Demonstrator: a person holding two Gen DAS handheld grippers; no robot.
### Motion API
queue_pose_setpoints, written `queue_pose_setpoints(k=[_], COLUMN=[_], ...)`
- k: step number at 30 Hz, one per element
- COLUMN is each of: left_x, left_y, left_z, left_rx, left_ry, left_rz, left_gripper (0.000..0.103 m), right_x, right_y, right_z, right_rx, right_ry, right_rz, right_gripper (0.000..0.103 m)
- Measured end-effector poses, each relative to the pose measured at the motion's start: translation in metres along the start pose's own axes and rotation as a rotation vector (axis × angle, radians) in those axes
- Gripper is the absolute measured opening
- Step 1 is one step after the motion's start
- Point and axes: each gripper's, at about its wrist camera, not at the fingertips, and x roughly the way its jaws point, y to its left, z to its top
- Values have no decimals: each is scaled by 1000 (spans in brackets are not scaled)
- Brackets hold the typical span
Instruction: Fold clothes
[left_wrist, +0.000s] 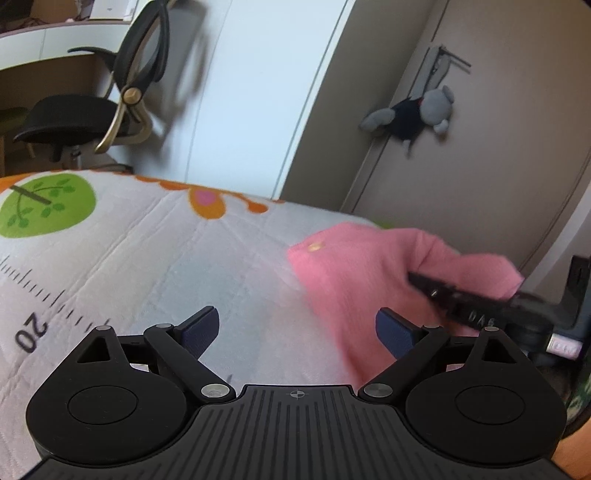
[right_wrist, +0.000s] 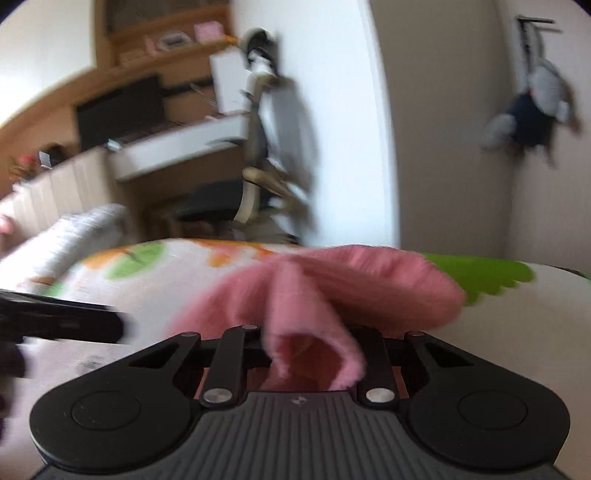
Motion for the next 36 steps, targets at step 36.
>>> queue_pose_setpoints(k=[36], left_x=[44], left_y=[4], left_z=[-11], left_rx=[-88], left_ry=[98], left_rz=[-227], left_gripper=[98], right_x=[38], right_y=[-49], right_z=[-13], right_rx=[-2], right_ry=[120], right_rz=[-139], right_gripper=[59])
